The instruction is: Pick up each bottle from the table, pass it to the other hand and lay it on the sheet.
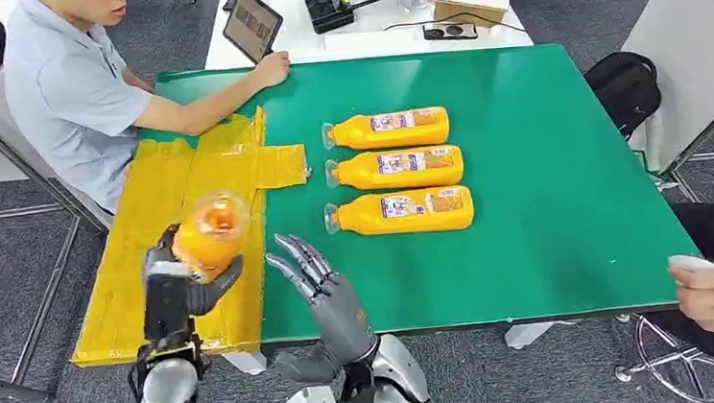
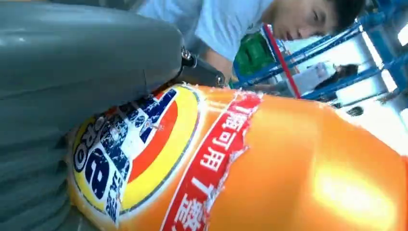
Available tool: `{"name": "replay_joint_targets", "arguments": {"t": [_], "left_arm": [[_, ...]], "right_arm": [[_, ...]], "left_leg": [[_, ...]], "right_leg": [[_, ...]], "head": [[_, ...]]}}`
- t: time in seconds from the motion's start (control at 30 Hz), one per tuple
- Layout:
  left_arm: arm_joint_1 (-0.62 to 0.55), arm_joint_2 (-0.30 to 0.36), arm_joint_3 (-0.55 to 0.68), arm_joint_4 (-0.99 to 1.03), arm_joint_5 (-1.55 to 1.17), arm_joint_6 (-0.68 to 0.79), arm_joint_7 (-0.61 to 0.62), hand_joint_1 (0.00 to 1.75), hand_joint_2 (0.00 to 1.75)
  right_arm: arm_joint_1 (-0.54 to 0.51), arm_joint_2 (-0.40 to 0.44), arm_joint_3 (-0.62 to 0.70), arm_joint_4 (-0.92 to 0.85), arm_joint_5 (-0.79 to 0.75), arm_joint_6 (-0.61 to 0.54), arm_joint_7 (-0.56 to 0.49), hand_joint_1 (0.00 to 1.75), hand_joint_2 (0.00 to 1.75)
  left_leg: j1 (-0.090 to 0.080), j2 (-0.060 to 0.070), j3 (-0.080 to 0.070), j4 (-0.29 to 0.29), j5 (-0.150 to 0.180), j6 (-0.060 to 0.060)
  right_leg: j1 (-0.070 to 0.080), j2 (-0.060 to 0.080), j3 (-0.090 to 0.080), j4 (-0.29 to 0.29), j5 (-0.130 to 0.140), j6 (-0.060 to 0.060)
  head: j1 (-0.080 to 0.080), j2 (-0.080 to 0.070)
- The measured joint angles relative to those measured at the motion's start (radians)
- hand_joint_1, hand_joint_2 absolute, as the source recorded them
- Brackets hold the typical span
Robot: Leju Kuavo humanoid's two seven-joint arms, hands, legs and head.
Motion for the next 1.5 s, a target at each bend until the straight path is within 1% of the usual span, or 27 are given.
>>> {"name": "replay_joint_targets", "arguments": {"t": [0.17,0.33,0.4,0.43,0.47,0.63,0.8,0.87,0.9,0.97,1.0,1.07,1.1,1.13,1.17,1.37,1.5], "left_arm": [[-0.12,0.03,0.055,0.184,-0.138,-0.005,0.031,1.75,1.75],[-0.236,0.081,0.056,0.367,-0.465,0.036,0.12,1.75,1.75],[-0.275,0.096,0.047,0.43,-0.573,0.028,0.145,1.75,1.75],[-0.299,0.101,0.036,0.457,-0.61,0.011,0.155,1.57,1.75],[-0.33,0.108,0.023,0.51,-0.67,-0.035,0.174,1.61,1.75],[-0.431,0.126,-0.028,0.68,-0.759,-0.176,0.226,1.61,1.75],[-0.485,0.138,-0.055,0.779,-0.767,-0.196,0.233,1.59,1.75],[-0.496,0.141,-0.062,0.796,-0.768,-0.196,0.233,1.61,1.75],[-0.499,0.142,-0.063,0.802,-0.768,-0.196,0.233,1.48,1.75],[-0.51,0.143,-0.066,0.817,-0.771,-0.206,0.233,1.43,1.75],[-0.516,0.144,-0.069,0.825,-0.774,-0.217,0.233,1.22,1.75],[-0.53,0.146,-0.075,0.84,-0.782,-0.24,0.233,0.45,1.75],[-0.537,0.148,-0.077,0.848,-0.783,-0.252,0.233,0.16,1.75],[-0.541,0.148,-0.078,0.852,-0.783,-0.266,0.232,0.03,1.75],[-0.545,0.148,-0.078,0.857,-0.775,-0.285,0.224,0.0,1.75],[-0.582,0.145,-0.062,0.893,-0.659,-0.443,0.162,0.0,1.75],[-0.607,0.144,-0.019,0.904,-0.517,-0.637,0.03,0.0,1.75]], "right_arm": [[0.041,-0.019,0.0,-0.101,0.013,0.043,0.0,0.0,0.0],[0.069,-0.038,0.0,-0.17,0.0,0.091,0.0,0.0,0.0],[0.072,-0.042,0.0,-0.185,-0.008,0.107,0.0,0.0,0.0],[0.072,-0.043,0.0,-0.189,-0.011,0.115,0.0,0.0,0.0],[0.071,-0.045,0.0,-0.197,-0.019,0.125,0.0,0.0,0.0],[0.072,-0.051,0.0,-0.21,-0.045,0.147,0.0,0.0,0.0],[0.075,-0.057,0.0,-0.214,-0.048,0.151,0.0,0.0,0.0],[0.075,-0.058,0.0,-0.215,-0.048,0.151,0.0,0.0,0.0],[0.075,-0.058,0.0,-0.215,-0.048,0.151,0.0,0.0,0.0],[0.075,-0.058,0.0,-0.217,-0.05,0.152,0.0,0.0,0.0],[0.075,-0.058,0.0,-0.217,-0.054,0.154,0.0,0.0,0.0],[0.075,-0.058,0.0,-0.217,-0.065,0.157,0.0,0.0,0.0],[0.076,-0.059,-0.001,-0.218,-0.07,0.158,0.0,0.0,0.0],[0.076,-0.059,-0.001,-0.218,-0.076,0.159,0.0,0.0,0.0],[0.076,-0.059,-0.001,-0.218,-0.085,0.162,0.0,0.0,0.0],[0.075,-0.066,-0.001,-0.217,-0.117,0.159,0.0,0.0,0.0],[0.069,-0.069,0.0,-0.217,-0.16,0.155,0.0,0.0,0.0]], "left_leg": [[0.0,0.0,0.0,0.0,0.0,0.0],[0.0,0.0,0.0,0.0,0.001,-0.001],[0.0,0.0,0.0,0.0,0.001,-0.001],[0.0,0.0,0.0,0.0,0.001,-0.001],[0.0,0.0,0.0,0.0,0.001,-0.001],[0.0,0.0,0.0,0.0,0.001,-0.001],[0.0,0.0,0.0,0.0,0.001,-0.001],[0.0,0.0,0.0,0.0,0.001,-0.001],[0.0,0.0,0.0,0.0,0.001,-0.001],[0.0,0.0,0.0,0.0,0.001,-0.001],[0.0,0.0,0.0,0.0,0.001,-0.001],[0.0,0.0,0.0,0.0,0.001,-0.001],[0.0,0.0,0.0,0.0,0.001,-0.001],[0.0,0.0,0.0,0.0,0.001,-0.001],[0.0,0.0,0.0,0.0,0.001,-0.001],[0.0,-0.001,0.001,0.0,0.002,-0.001],[0.0,-0.002,0.002,0.0,0.002,-0.001]], "right_leg": [[0.0,0.0,0.0,0.0,0.0,0.0],[0.0,0.0,-0.001,0.0,0.0,0.0],[0.0,0.0,-0.001,0.0,0.0,0.0],[0.0,0.0,-0.001,0.0,0.0,0.0],[0.0,0.0,0.0,0.0,0.0,0.0],[0.0,0.0,0.0,0.001,0.001,0.0],[0.0,0.0,-0.001,0.001,0.001,0.0],[0.0,0.0,0.0,0.001,0.001,0.0],[0.0,0.0,-0.001,0.001,0.001,0.0],[0.0,0.0,0.0,0.001,0.001,0.0],[0.0,0.0,0.0,0.001,0.001,0.0],[0.0,0.0,0.0,0.001,0.001,0.0],[0.0,0.0,0.0,0.001,0.001,0.0],[0.0,0.0,0.0,0.001,0.001,0.0],[0.0,0.0,0.0,0.001,0.001,0.0],[0.0,-0.001,0.002,0.001,0.001,0.0],[0.0,-0.002,0.004,0.001,0.001,0.0]], "head": [[0.0,0.0],[0.0,0.0],[0.0,0.0],[0.0,0.0],[0.001,0.0],[0.001,0.0],[0.0,0.0],[0.0,0.0],[0.001,0.0],[0.0,0.0],[0.001,0.0],[0.001,0.0],[0.0,0.0],[0.001,0.0],[0.0,0.0],[0.0,0.0],[0.0,0.0]]}}
